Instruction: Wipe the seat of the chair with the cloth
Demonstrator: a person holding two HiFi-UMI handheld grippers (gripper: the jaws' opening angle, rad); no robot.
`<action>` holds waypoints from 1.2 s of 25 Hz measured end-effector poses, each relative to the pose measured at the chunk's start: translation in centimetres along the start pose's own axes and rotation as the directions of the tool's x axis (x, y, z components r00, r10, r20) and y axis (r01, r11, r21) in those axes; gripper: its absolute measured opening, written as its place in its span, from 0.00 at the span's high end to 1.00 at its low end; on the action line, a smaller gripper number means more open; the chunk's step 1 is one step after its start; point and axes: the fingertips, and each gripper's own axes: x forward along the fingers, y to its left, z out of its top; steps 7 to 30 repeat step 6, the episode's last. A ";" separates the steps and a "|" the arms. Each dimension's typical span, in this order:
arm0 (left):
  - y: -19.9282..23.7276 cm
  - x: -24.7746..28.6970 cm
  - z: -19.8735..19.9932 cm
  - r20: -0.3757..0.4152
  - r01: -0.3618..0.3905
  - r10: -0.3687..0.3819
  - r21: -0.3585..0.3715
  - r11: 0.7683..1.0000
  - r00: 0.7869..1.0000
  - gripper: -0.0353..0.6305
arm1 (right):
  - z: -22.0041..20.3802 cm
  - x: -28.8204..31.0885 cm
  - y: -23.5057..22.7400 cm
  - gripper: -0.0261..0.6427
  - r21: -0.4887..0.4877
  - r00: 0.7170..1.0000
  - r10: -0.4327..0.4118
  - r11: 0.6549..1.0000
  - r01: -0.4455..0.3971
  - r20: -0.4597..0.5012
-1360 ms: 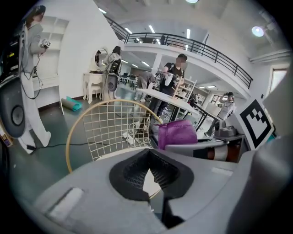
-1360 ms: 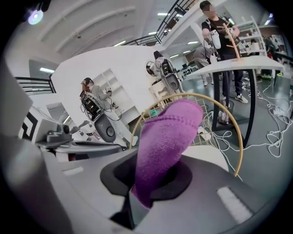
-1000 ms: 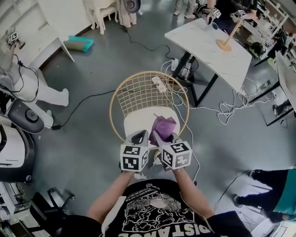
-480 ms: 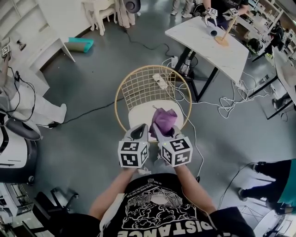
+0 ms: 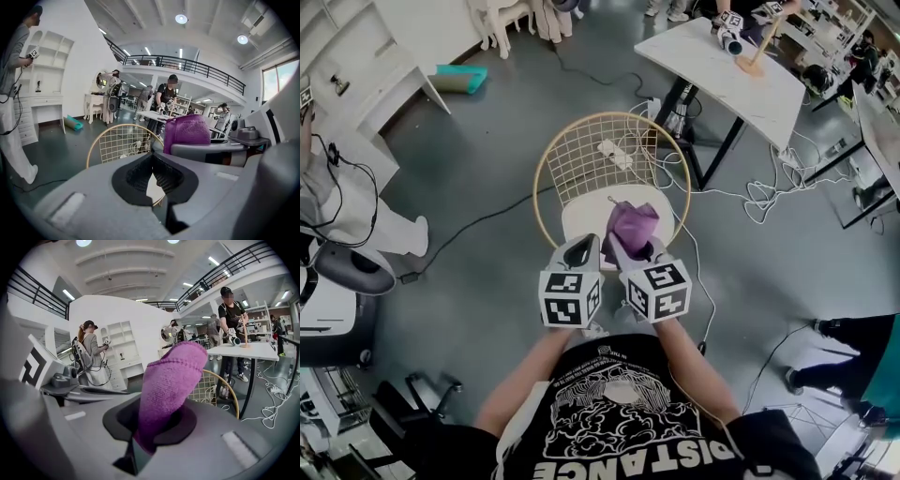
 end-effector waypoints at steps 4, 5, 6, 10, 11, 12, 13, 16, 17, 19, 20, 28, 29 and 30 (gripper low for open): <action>-1.1 0.3 0.0 -0.005 0.001 -0.001 0.002 1.000 1.000 0.95 | 0.1 -0.9 -0.9 0.88 0.005 1.000 -0.001 1.000 0.001 0.001; -1.5 0.4 0.0 -0.007 0.001 0.000 0.002 1.000 1.000 0.95 | 0.1 -1.2 -1.2 0.88 0.006 1.000 0.000 1.000 0.000 0.001; -2.0 0.6 0.0 -0.008 0.000 0.000 0.002 1.000 1.000 0.95 | 0.1 -1.5 -1.6 0.88 0.007 1.000 0.001 1.000 -0.001 0.001; -2.0 0.6 0.0 -0.008 0.000 0.000 0.002 1.000 1.000 0.95 | 0.1 -1.5 -1.6 0.88 0.007 1.000 0.001 1.000 -0.001 0.001; -2.0 0.6 0.0 -0.008 0.000 0.000 0.002 1.000 1.000 0.95 | 0.1 -1.5 -1.6 0.88 0.007 1.000 0.001 1.000 -0.001 0.001; -2.0 0.6 0.0 -0.008 0.000 0.000 0.002 1.000 1.000 0.95 | 0.1 -1.5 -1.6 0.88 0.007 1.000 0.001 1.000 -0.001 0.001; -2.0 0.6 0.0 -0.008 0.000 0.000 0.002 1.000 1.000 0.95 | 0.1 -1.5 -1.6 0.88 0.007 1.000 0.001 1.000 -0.001 0.001; -2.0 0.6 0.0 -0.008 0.000 0.000 0.002 1.000 1.000 0.95 | 0.1 -1.5 -1.6 0.88 0.007 1.000 0.001 1.000 -0.001 0.001; -2.0 0.6 0.0 -0.008 0.000 0.000 0.002 1.000 1.000 0.95 | 0.1 -1.5 -1.6 0.88 0.007 1.000 0.001 1.000 -0.001 0.001; -2.0 0.6 0.0 -0.008 0.000 0.000 0.002 1.000 1.000 0.95 | 0.1 -1.5 -1.6 0.88 0.007 1.000 0.001 1.000 -0.001 0.001; -2.0 0.6 0.0 -0.008 0.000 0.000 0.002 1.000 1.000 0.95 | 0.1 -1.5 -1.6 0.88 0.007 1.000 0.001 1.000 -0.001 0.001; -2.0 0.6 0.0 -0.008 0.000 0.000 0.002 1.000 1.000 0.95 | 0.1 -1.5 -1.6 0.88 0.007 1.000 0.001 1.000 -0.001 0.001; -2.0 0.6 0.0 -0.008 0.000 0.000 0.002 1.000 1.000 0.95 | 0.1 -1.5 -1.6 0.88 0.007 1.000 0.001 1.000 -0.001 0.001; -2.0 0.6 0.0 -0.008 0.000 0.000 0.002 1.000 1.000 0.95 | 0.1 -1.5 -1.6 0.88 0.007 1.000 0.001 1.000 -0.001 0.001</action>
